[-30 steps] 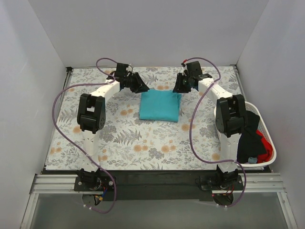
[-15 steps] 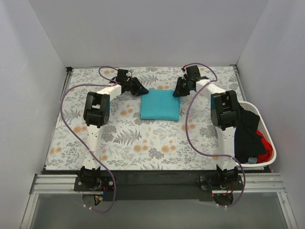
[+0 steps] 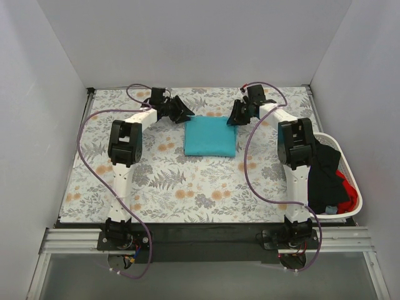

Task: Fold and stack the t-shirts
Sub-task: Fold the tshirt

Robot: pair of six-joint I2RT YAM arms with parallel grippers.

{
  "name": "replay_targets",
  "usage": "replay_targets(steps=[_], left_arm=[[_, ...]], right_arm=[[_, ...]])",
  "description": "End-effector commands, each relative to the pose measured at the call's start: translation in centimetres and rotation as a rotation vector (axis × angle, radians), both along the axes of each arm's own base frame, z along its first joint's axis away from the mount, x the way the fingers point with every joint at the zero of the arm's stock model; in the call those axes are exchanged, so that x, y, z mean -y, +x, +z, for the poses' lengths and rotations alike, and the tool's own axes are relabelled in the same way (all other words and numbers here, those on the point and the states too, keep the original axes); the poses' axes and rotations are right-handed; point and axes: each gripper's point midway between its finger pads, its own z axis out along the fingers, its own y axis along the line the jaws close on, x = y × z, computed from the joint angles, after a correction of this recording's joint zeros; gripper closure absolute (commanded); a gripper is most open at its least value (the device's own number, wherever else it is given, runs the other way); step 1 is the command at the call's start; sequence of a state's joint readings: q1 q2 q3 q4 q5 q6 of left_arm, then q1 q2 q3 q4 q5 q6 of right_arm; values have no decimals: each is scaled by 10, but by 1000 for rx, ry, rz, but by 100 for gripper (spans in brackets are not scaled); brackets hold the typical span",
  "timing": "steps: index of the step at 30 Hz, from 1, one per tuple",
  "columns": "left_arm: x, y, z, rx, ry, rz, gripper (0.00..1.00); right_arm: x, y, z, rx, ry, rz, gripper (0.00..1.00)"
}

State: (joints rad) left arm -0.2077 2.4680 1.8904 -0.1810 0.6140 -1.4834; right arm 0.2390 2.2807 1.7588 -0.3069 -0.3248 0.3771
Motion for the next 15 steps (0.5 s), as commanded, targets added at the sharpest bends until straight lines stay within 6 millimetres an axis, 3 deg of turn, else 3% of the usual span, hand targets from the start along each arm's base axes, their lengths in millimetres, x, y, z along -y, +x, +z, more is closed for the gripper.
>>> replay_targets(steps=[1, 2, 3, 4, 6, 7, 8, 9, 11, 12, 13, 15], left_arm=[[-28, 20, 79, 169, 22, 58, 57], [-31, 19, 88, 188, 28, 69, 52], [-32, 18, 112, 242, 22, 75, 51], [-33, 14, 120, 259, 25, 75, 51], [-38, 4, 117, 252, 55, 86, 50], [-42, -2, 131, 276, 67, 90, 50], [-45, -6, 130, 269, 84, 94, 50], [-48, -16, 121, 234, 108, 92, 50], [-53, -27, 127, 231, 137, 93, 50], [-55, -38, 113, 196, 152, 84, 49], [-56, -45, 119, 202, 158, 78, 49], [-59, -60, 102, 157, 190, 56, 47]], right_arm=[[8, 22, 46, 120, -1, 0, 59], [7, 23, 60, 144, 4, -1, 58], [7, 25, 70, 161, 13, 0, 56], [6, 26, 80, 178, 20, 0, 53], [7, 25, 103, 215, 26, -4, 51], [8, 22, 107, 216, 21, -8, 48], [9, 19, 121, 237, 24, -9, 47], [11, 17, 124, 241, 19, -16, 46], [13, 4, 131, 244, 19, -12, 46], [13, -1, 133, 240, 22, -11, 46], [14, -6, 134, 236, 25, -11, 46], [16, -22, 137, 235, 27, -5, 46]])
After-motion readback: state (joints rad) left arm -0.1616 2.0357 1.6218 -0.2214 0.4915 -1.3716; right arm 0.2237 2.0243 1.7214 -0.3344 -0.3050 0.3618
